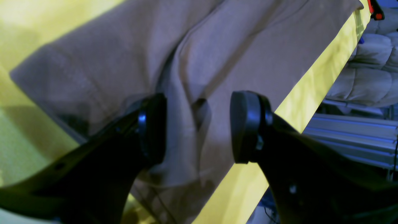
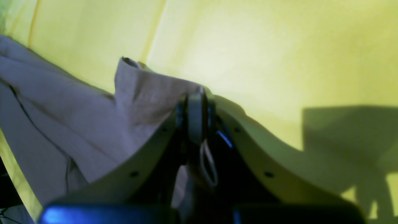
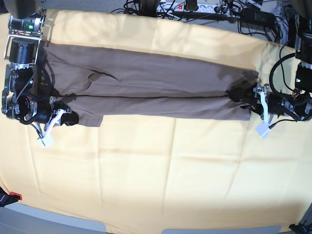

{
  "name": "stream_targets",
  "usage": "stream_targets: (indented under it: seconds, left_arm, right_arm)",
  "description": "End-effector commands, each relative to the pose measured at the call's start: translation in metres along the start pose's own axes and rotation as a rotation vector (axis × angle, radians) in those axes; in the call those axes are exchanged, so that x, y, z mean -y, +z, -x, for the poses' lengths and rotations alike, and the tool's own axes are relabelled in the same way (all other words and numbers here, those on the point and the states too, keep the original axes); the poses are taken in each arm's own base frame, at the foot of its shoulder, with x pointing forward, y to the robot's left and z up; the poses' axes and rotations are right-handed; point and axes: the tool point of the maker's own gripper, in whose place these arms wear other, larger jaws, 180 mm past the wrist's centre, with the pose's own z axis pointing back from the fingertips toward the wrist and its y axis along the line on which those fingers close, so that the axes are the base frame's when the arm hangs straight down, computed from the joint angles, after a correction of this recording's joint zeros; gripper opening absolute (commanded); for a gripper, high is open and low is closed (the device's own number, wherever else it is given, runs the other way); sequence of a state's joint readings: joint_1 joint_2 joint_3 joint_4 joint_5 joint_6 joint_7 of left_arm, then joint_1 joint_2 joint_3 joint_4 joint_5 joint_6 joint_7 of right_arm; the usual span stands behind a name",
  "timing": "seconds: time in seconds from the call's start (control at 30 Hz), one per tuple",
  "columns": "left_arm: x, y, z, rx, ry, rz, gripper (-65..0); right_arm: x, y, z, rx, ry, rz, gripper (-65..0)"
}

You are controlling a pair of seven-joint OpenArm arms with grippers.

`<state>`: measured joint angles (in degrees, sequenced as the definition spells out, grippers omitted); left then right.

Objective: Fold the T-shirt properly
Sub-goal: 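Grasp the folded shirt's end with the right gripper and pull it outward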

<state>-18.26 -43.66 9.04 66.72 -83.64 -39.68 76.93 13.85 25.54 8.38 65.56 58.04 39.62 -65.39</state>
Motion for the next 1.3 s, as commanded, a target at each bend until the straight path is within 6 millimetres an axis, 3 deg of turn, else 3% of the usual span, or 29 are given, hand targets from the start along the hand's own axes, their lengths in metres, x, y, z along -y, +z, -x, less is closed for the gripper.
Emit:
stream_targets:
  seconds: [0.0, 0.2, 0.53, 0.93, 1.27]
  left_arm:
    - [0.001, 0.012, -0.016, 0.041, -0.030, -0.008, -30.5]
    - [0.001, 0.012, -0.017, 0.043, -0.030, -0.008, -30.5]
    - [0.001, 0.012, -0.017, 0.044, -0.030, -0.008, -30.5]
    - [0.001, 0.012, -0.018, 0.049, -0.031, -0.008, -30.5]
    - [0.001, 0.012, -0.018, 0.051, -0.030, -0.008, -30.5]
  right_arm:
    - [-0.002, 0.011, -0.025, 0.072, 0.023, -0.015, -65.0]
    - [-0.021, 0.015, -0.030, 0.075, 0.027, -0.095, -65.0]
    - [-0.076, 0.037, -0.044, 0.101, 0.272, -0.121, -65.0]
    - [-0.108, 0.042, 0.023, -0.037, 0.344, -0.136, -65.0]
    - [-0.106, 0.078, 0.033, -0.005, 0.381, -0.045, -65.0]
